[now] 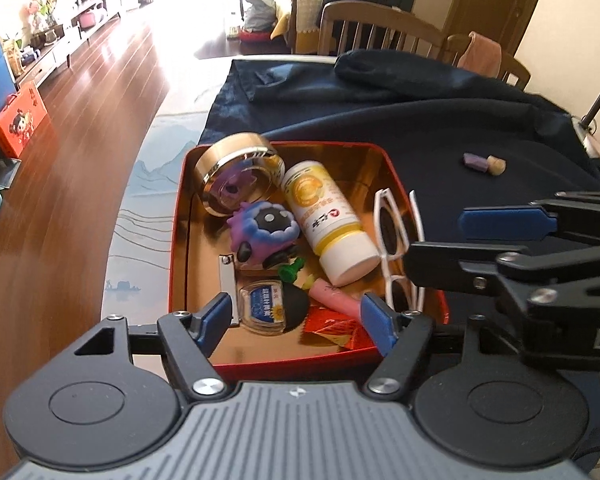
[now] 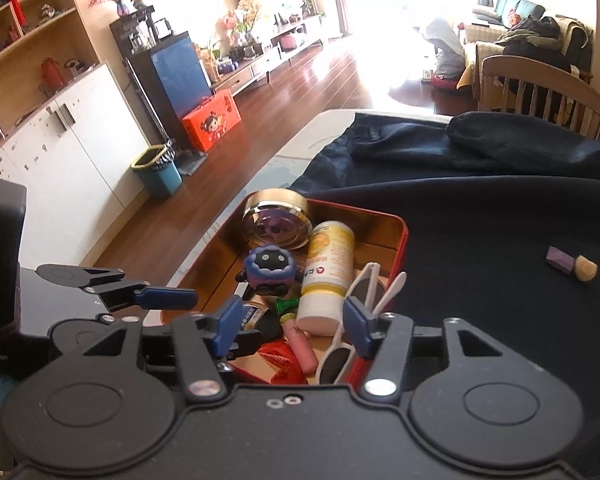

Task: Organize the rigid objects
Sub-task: 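Move both tools back toward the purple block and beige stone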

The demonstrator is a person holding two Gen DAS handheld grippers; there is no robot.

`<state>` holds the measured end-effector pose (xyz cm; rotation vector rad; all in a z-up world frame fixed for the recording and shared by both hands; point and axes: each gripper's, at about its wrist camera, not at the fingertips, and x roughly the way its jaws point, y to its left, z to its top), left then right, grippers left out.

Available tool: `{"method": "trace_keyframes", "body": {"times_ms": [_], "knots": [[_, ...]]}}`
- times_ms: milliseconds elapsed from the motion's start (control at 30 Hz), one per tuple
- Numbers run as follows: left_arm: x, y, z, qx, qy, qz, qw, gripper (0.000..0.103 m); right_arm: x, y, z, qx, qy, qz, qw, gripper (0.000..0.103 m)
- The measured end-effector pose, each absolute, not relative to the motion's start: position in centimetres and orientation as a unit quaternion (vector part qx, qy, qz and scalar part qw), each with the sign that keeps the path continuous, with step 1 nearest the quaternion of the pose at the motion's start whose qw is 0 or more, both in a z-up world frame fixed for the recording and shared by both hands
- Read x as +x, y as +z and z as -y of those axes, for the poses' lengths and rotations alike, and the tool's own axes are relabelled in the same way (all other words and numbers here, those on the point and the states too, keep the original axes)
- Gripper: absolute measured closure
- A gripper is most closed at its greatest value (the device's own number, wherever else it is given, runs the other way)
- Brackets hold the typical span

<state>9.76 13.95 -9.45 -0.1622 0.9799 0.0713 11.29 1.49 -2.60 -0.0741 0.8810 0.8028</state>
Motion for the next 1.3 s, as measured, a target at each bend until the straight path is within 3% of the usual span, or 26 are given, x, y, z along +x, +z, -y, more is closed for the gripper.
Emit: {"method": "trace_keyframes", "body": {"times_ms": [267,333,667,733,1300], "knots": [[9.4,-8.1,-12.8,-0.084,0.04,-0.45,0.888,0.032,10.9,-1.3,1.5,-0.013,0.367,-0.395,0.842,0.023],[9.4,-7.8,-12.3,-0.082,0.04,-0.445,0.891,0.027,10.8,-1.1,2.2,-0.013,0.363,-0.388,0.847,0.02],[10.4,-6.8,-9.0,-0.066,0.045,-0.43,0.899,0.027,12.0,-1.4,6.6,0.004,0.362,-0.386,0.849,0.006],[10.8,-6.7,-8.2,-0.064,0.046,-0.429,0.9,0.023,12.2,-1.4,7.6,0.002,0.362,-0.383,0.85,0.004],[17.4,-7.6,0.9,-0.061,0.04,-0.426,0.902,0.015,18.2,-4.4,17.1,-0.06,0.347,-0.381,0.855,0.002]]}}
